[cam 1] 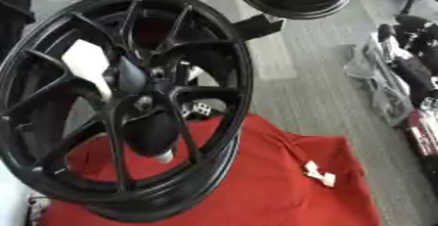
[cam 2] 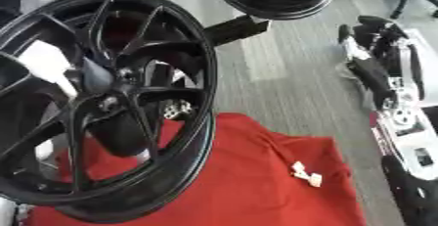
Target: Pull the pin out of the wheel hub.
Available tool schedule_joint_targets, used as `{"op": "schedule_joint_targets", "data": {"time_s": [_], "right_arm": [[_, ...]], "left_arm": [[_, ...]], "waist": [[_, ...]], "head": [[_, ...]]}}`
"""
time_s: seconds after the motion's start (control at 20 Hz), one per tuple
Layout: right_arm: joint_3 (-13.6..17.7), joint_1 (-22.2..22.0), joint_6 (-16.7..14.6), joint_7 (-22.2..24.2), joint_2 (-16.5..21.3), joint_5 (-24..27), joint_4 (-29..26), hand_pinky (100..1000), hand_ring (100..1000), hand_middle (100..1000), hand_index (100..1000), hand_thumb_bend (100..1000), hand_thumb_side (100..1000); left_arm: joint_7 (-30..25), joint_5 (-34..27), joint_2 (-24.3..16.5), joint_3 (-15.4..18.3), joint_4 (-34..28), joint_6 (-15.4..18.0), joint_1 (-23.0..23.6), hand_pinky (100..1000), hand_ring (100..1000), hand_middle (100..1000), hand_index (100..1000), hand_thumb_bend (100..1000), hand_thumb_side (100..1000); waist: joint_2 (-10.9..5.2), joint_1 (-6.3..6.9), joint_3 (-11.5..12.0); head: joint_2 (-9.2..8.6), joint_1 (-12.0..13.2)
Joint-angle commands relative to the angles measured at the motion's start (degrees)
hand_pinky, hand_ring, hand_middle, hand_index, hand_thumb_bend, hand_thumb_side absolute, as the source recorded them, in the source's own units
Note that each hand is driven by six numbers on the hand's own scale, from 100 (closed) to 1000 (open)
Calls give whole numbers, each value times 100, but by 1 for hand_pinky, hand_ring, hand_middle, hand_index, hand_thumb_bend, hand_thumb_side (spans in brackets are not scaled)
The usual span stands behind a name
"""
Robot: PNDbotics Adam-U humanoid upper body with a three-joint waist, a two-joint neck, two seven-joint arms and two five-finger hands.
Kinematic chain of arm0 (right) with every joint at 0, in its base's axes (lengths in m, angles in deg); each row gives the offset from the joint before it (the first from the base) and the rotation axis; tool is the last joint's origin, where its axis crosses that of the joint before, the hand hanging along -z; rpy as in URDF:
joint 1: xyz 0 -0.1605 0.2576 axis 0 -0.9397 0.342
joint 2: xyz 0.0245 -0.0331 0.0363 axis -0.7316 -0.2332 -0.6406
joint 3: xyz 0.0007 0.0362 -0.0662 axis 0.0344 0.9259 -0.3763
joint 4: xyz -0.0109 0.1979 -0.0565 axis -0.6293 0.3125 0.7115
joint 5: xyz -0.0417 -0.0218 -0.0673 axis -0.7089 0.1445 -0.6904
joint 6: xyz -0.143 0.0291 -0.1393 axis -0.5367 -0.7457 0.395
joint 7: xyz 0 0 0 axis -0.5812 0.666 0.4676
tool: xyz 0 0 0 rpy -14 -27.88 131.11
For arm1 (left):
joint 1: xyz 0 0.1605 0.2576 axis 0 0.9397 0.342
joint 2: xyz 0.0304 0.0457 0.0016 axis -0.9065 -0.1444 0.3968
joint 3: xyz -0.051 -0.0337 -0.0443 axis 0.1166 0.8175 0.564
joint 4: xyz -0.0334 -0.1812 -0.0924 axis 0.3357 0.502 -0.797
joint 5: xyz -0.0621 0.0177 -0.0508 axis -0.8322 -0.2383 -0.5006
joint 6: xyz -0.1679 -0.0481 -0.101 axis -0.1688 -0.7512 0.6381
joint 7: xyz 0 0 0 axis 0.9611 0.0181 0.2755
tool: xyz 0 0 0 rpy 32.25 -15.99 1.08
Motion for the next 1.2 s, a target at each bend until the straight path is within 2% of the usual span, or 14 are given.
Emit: {"op": "schedule_joint_targets", "data": {"time_s": [0.05,0.1,0.15,0.2,0.25,0.35,0.45,0.5,0.65,0.85,1.0,1.05,1.1,1.2], "right_arm": [[64,55,-13,-19,188,-48,-128,835,652,585,711,322,282],[63,55,-12,-18,186,-48,-127,835,652,585,711,323,283],[62,55,-11,-17,184,-49,-127,835,652,585,711,323,283],[62,55,-11,-16,183,-50,-126,835,652,585,711,323,283],[63,54,-9,-17,181,-52,-124,835,652,585,711,323,283],[64,53,-8,-18,180,-55,-124,835,652,585,711,323,283],[66,54,-7,-22,180,-53,-123,835,653,585,711,322,283],[65,56,-6,-22,180,-51,-123,835,653,585,712,322,283],[64,58,-7,-20,182,-45,-122,835,653,586,711,322,283],[69,47,-8,-24,180,-43,-128,835,653,586,711,321,284],[72,42,-10,-29,177,-41,-133,835,653,586,711,321,283],[73,42,-10,-30,176,-40,-134,835,653,586,711,321,283],[73,40,-10,-31,172,-39,-134,835,653,586,711,320,283],[79,36,-11,-35,166,-40,-134,835,653,586,711,320,283]], "left_arm": [[82,-235,-465,201,-248,-68,180,805,745,675,429,100,103],[96,-281,-502,221,-277,-88,268,811,754,687,478,100,112],[111,-329,-532,242,-295,-106,347,825,778,718,601,134,132],[126,-383,-555,264,-307,-119,413,845,806,760,731,263,196],[154,-441,-578,292,-314,-123,480,854,820,779,786,408,306],[226,-539,-615,336,-312,-119,578,869,847,811,846,617,455],[292,-610,-635,364,-299,-117,632,877,865,832,884,712,515],[315,-624,-641,369,-296,-113,649,877,869,837,892,730,545],[350,-658,-643,384,-290,-95,673,877,870,839,896,744,560],[390,-744,-633,427,-301,-91,704,876,869,837,893,705,556],[538,-814,-619,503,-321,-163,719,868,859,823,874,601,568],[650,-871,-598,549,-342,-212,715,868,859,823,874,601,568],[805,-988,-560,627,-378,-265,696,860,849,808,865,522,644],[1378,-1473,-459,823,-508,-369,698,846,836,780,847,476,654]], "waist": [[-58,11,-1],[-54,11,2],[-51,10,3],[-49,10,4],[-46,10,5],[-45,10,4],[-46,11,4],[-47,11,3],[-53,6,2],[-51,-10,2],[-52,-20,5],[-52,-23,8],[-54,-29,15],[-54,-37,30]], "head": [[-8,113],[-8,129],[-8,140],[-8,144],[-8,144],[-8,146],[-8,147],[-8,149],[-8,143],[-8,136],[-8,125],[-8,120],[-8,113],[-8,104]]}}
